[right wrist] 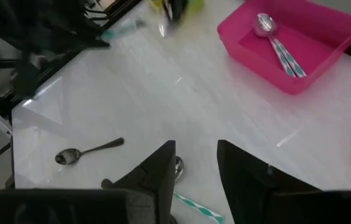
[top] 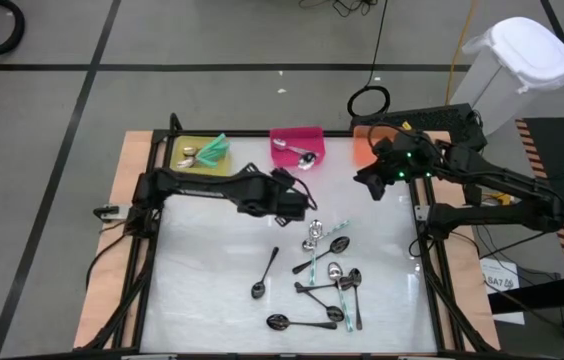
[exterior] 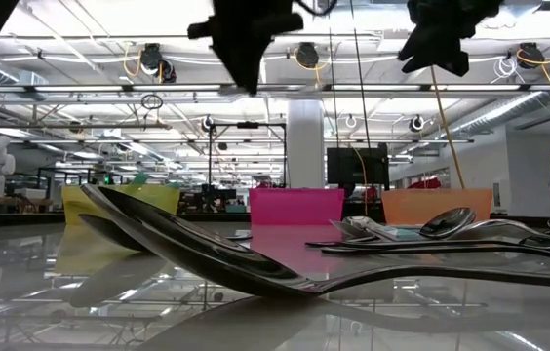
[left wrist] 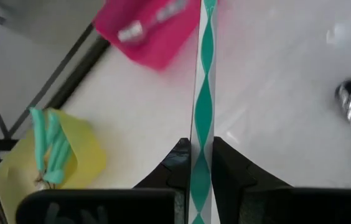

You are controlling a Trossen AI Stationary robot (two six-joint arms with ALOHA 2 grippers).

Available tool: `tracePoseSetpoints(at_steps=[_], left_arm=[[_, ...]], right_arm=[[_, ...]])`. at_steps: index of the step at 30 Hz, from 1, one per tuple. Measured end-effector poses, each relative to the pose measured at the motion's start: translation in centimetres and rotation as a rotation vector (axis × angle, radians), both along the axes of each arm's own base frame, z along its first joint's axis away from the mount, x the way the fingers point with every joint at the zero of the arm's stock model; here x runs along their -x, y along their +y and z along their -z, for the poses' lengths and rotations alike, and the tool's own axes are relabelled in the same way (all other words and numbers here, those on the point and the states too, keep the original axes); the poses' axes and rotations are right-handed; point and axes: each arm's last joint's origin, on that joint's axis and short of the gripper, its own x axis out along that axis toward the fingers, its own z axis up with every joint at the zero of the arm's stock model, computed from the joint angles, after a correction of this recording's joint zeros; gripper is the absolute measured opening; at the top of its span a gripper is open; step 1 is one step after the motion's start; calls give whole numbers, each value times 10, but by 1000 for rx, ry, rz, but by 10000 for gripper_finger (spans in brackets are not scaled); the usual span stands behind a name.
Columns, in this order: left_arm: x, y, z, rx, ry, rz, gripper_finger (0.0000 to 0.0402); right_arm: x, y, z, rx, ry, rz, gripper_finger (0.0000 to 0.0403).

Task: Sort silverware by color (type)
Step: Put the white patterned spoon into the pink bin

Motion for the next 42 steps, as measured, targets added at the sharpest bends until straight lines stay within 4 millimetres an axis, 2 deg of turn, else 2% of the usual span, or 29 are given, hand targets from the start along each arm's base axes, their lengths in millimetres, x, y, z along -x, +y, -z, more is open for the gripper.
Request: tracePoseSetpoints(at_steps=[2, 4, 6, 10, 13, 16, 19, 23, 29, 36, 42], left_arm=[[5, -3, 3, 5, 12, 8, 37], [12, -3, -7, 9, -50, 1, 37], [27, -1, -17, -10, -89, -16, 37], [64, 12, -19, -40, -162, -106, 37], [93, 23, -21, -23, -324, -162, 37], [107, 30, -15, 47, -516, -195, 37], [110, 34, -14, 108, -715, -238, 37], [103, 35, -21, 168, -909, -319, 37], [89, 38, -49, 219, -1287, -350, 37], [86, 55, -63, 223, -1453, -377, 37], [84, 59, -77, 291, -1609, -335, 37]], right_arm=[[1, 1, -1, -2, -3, -3, 116], [2, 2, -2, -2, -16, -4, 116], [1, 3, -3, -4, -29, -7, 116], [-3, 5, -6, -3, -67, -10, 116], [-9, 4, -9, 39, -111, 12, 116], [-18, 2, -13, 77, -168, 33, 116], [-32, -3, -14, 104, -221, 48, 116], [-57, -8, -12, 131, -292, 35, 116], [-96, -11, -3, 157, -379, -6, 116], [-118, -10, -2, 157, -439, -74, 116], [-140, -10, -17, 217, -374, -128, 116]])
